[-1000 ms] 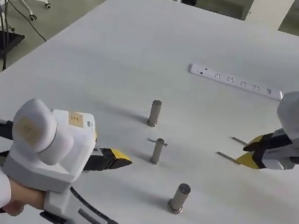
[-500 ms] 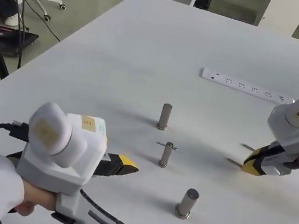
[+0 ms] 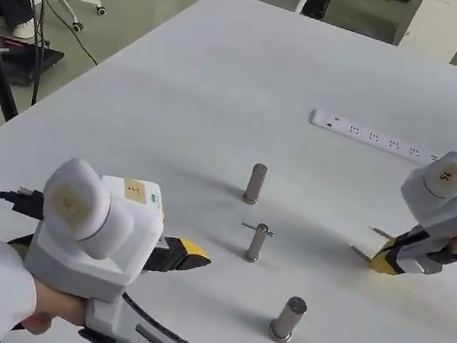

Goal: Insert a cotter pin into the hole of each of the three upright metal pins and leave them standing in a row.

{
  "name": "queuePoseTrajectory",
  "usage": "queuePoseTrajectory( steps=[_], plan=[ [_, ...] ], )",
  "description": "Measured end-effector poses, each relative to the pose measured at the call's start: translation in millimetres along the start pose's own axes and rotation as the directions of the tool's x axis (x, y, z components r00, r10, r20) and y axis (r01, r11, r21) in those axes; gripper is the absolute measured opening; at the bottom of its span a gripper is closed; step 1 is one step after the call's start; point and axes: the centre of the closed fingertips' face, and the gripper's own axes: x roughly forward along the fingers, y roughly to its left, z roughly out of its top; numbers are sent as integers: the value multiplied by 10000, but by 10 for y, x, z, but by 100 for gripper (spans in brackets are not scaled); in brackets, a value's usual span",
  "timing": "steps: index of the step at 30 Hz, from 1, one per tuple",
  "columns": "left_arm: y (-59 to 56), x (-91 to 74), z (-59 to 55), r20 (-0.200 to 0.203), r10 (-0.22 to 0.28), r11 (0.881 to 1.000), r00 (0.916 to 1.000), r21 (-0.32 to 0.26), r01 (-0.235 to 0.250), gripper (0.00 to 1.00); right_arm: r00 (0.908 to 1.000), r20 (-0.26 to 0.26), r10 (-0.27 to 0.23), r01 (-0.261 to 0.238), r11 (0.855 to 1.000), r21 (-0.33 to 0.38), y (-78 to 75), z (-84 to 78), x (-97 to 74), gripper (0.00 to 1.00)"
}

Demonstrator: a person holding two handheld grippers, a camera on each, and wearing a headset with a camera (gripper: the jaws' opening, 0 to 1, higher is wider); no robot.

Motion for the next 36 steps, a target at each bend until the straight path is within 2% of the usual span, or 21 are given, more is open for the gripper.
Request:
queuePoseTrajectory(
  steps=[3, 7, 9, 11, 15, 20, 23, 26, 27, 28, 31, 32, 33, 34, 35, 36],
  plan=[
    [4, -14, 35, 166, 32, 10000, 9999, -72, -31, 90, 9997, -194, -138, 128, 9987, -496, -41, -38, 6, 0],
    [16, -30, 48, 252, 73, 9999, 9997, -116, -70, 90, 9998, -168, -140, 131, 9986, -509, -13, -20, 12, 0],
    [20, -35, 41, 236, 89, 9999, 9997, -106, -87, 90, 10000, 50, -54, 56, 9991, -431, 17, 18, 5, 0],
    [32, -38, 36, 270, 144, 9997, 9995, -198, -138, 90, 9994, 150, -321, 332, 9962, -808, 0, 59, -33, 0],
    [48, -41, 35, 284, 211, 9995, 9994, -243, -204, 89, 9972, 595, -450, 508, 9938, -988, 47, 160, -157, 0],
    [55, -41, 101, 472, 249, 9994, 9986, -264, -236, 88, 9925, 1100, -543, 681, 9896, -1268, 152, 243, -309, 0],
    [95, -36, 171, 772, 445, 9987, 9960, -294, -424, 87, 9863, 1544, -588, 829, 9846, -1540, 243, 310, -410, 0],
    [115, -29, 223, 902, 504, 9982, 9947, -359, -474, 87, 9803, 1861, -663, 1011, 9777, -1843, 307, 366, -487, 0],
    [129, -20, 246, 928, 517, 9981, 9943, -382, -483, 86, 9745, 2068, -868, 1337, 9652, -2246, 316, 410, -539, 0],
    [133, -17, 258, 939, 518, 9981, 9942, -389, -483, 85, 9717, 2183, -903, 1429, 9606, -2386, 358, 432, -582, 0],
    [142, 4, 333, 1077, 501, 9979, 9929, -454, -454, 81, 9606, 2620, -930, 1606, 9549, -2498, 450, 510, -674, 0],
    [143, 12, 358, 1141, 487, 9979, 9923, -489, -433, 80, 9549, 2791, -1011, 1802, 9445, -2745, 493, 546, -723, 0],
    [152, 26, 396, 1263, 512, 9974, 9907, -568, -443, 81, 9533, 2826, -1060, 1889, 9398, -2847, 519, 554, -747, 0],
    [157, 31, 407, 1300, 525, 9972, 9901, -606, -449, 81, 9514, 2896, -1048, 1905, 9391, -2860, 561, 561, -769, 0],
    [177, 50, 442, 1370, 564, 9965, 9890, -683, -474, 81, 9442, 3122, -1049, 1996, 9363, -2891, 610, 591, -807, 0],
    [180, 55, 452, 1401, 572, 9965, 9885, -687, -479, 80, 9410, 3211, -1067, 2051, 9347, -2905, 640, 600, -829, 0]
  ],
)
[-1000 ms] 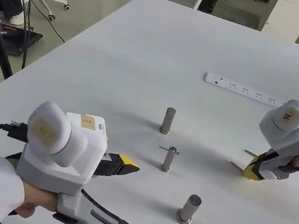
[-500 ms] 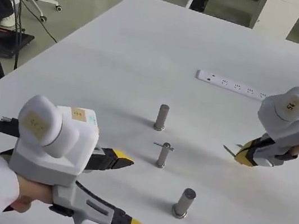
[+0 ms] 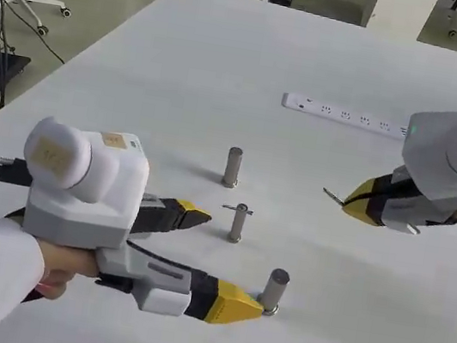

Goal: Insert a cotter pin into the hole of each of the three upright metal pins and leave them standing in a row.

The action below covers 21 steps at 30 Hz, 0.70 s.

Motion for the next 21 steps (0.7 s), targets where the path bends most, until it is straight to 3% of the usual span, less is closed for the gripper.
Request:
queuePoseTrajectory(
  steps=[7, 12, 21],
  plan=[
    [-42, 140, 198, 396, -351, 9969, 9986, -691, 378, 70, 9954, 675, -685, 737, 9942, -778, 163, 194, -195, 0],
    [-97, 243, 328, 676, -714, 9864, 9952, -1434, 805, 55, 9894, 1006, -1046, 1148, 9881, -1019, 277, 270, -314, 0],
    [-214, 407, 350, 284, -1334, 9730, 9907, -1863, 1363, 35, 9863, 946, -1355, 1497, 9748, -1652, 514, 300, -363, 0]
  ],
)
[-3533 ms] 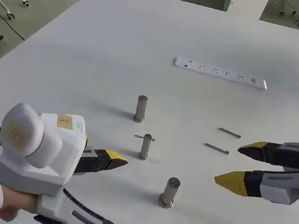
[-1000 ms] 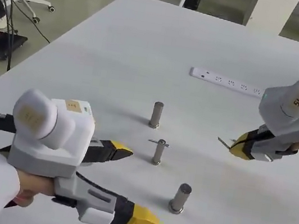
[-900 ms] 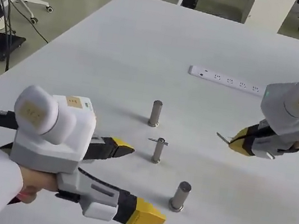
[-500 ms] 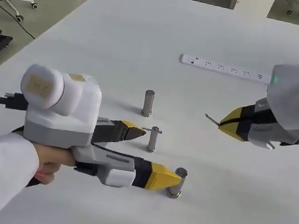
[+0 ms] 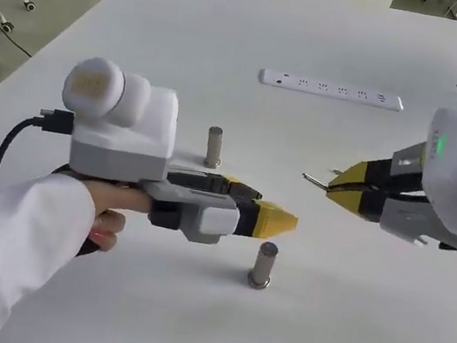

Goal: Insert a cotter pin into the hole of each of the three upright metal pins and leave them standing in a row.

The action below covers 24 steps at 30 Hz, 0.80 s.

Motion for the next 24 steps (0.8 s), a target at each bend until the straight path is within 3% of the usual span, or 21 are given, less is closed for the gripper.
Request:
queuePoseTrajectory(
  steps=[2, 6, 10, 13, 24],
  plan=[
    [-29, 37, 2, 18, -155, 9997, 9999, -170, 155, 32, 9999, 102, 83, -85, 9997, 237, 58, 15, -4, 0],
    [-80, 114, -9, -7, -415, 9963, 9991, -749, 413, 26, 9999, -139, -66, 66, 10000, -6, 145, -41, 14, 0],
    [-96, 180, -58, -171, -495, 9932, 9986, -1066, 474, 24, 10000, -48, -76, 77, 9998, 171, 207, -48, 25, 0],
    [-118, 198, -49, -62, -641, 9878, 9979, -1424, 626, 19, 10000, 45, -25, 23, 9994, 349, 233, -35, 22, 0],
    [-132, 265, -78, -173, -814, 9785, 9965, -1917, 766, 6, 9999, 140, -42, 36, 9992, 401, 295, -20, 7, 0]
  ],
)
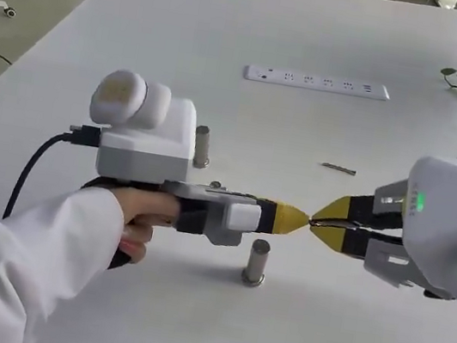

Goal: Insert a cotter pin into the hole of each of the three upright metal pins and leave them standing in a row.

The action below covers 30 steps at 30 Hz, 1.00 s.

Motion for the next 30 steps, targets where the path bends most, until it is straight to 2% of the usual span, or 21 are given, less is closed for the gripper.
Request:
queuePoseTrajectory(
  steps=[3, 13, 17, 23, 30],
  plan=[
    [-21, 24, -39, -198, -122, 9998, 9997, -139, 119, 4, 10000, 54, 20, -20, 10000, -25, 15, 16, -2, 0],
    [-34, 8, -83, -383, -232, 9991, 9990, -369, 217, 1, 9999, 130, 83, -82, 10000, -38, 62, 30, 14, 0],
    [-13, -2, -119, -574, -115, 9982, 9983, -591, 81, 1, 9999, 73, 100, -99, 9999, -114, 82, 30, 39, 0],
    [-7, -13, -138, -532, 87, 9998, 9985, -153, -96, 0, 9999, 15, 125, -125, 9998, -158, 94, 28, 55, 0],
    [-2, -16, -146, -502, 207, 9998, 9985, 31, -206, 0, 9998, 31, 184, -184, 9998, -57, 100, 25, 61, 0]
  ],
)
